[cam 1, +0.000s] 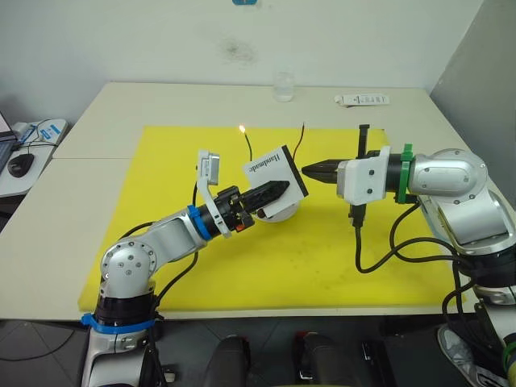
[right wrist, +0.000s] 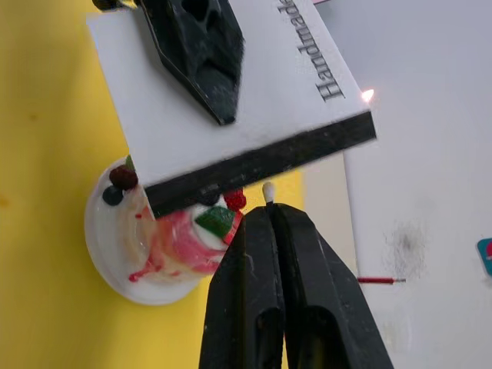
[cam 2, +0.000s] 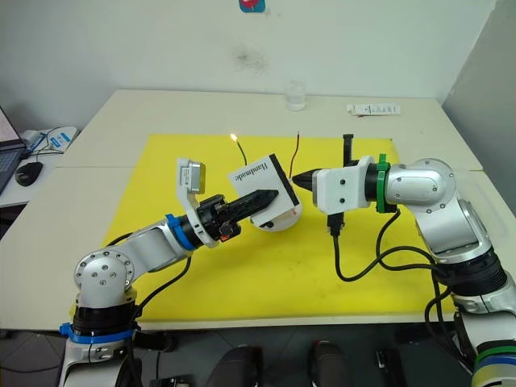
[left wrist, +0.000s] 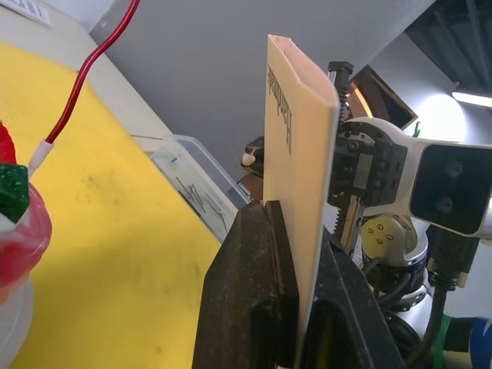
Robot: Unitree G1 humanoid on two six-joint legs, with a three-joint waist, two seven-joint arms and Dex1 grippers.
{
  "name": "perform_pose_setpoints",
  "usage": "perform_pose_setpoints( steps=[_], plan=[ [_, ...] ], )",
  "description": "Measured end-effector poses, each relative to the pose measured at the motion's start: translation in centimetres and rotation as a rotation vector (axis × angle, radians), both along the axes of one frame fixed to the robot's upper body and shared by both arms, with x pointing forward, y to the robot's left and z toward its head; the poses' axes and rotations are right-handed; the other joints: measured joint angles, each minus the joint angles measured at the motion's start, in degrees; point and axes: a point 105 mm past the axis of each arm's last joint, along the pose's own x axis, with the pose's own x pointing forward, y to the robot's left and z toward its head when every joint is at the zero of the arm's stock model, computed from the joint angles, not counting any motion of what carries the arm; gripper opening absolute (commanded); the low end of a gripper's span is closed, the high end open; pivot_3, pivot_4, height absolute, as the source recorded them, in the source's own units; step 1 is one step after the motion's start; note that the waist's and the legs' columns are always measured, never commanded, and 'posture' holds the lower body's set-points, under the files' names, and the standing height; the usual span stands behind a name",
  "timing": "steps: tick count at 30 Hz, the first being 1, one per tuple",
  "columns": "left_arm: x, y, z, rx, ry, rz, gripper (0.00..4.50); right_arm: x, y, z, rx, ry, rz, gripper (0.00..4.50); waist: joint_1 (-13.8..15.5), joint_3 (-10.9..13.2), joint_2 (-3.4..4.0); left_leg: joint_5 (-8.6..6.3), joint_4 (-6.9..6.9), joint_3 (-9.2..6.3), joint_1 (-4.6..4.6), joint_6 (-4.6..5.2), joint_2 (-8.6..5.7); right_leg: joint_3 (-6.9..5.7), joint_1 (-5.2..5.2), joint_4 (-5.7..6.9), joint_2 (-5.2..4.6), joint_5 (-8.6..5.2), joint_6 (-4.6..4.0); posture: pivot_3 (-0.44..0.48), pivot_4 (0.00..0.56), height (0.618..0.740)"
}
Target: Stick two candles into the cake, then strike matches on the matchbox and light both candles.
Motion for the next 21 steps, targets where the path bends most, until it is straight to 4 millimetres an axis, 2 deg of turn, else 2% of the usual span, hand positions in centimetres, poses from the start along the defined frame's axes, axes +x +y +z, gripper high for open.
perform_pose_setpoints(
  steps=[5,11,21],
  plan=[
    [0.3,0.4,-0.8,0.014,0.038,0.024,0.0,0.1,-0.4,0.5,0.008,-0.018,-0.013,0.03,0.05,0.0,0.0,0.0,0.01,-0.05,0.01,0.0,-0.02,-0.06,0.01,0.03,-0.11,0.0,-0.01,0.0,0.15,0.74],
    [1.0,-0.2,0.2,-0.014,0.019,0.013,0.0,-0.2,-0.2,0.1,0.018,-0.026,-0.004,0.03,0.08,0.0,0.0,0.0,0.04,0.01,0.0,0.0,-0.08,-0.01,0.03,0.01,-0.11,0.02,0.02,0.0,0.15,0.74],
    [1.0,-0.3,0.2,-0.019,0.016,0.003,0.0,-0.3,0.4,-1.1,-0.008,-0.024,0.014,0.03,0.04,0.0,0.0,0.0,0.02,-0.02,0.01,0.0,-0.03,-0.03,0.02,0.02,-0.11,0.01,0.01,0.0,0.15,0.74]
  ],
)
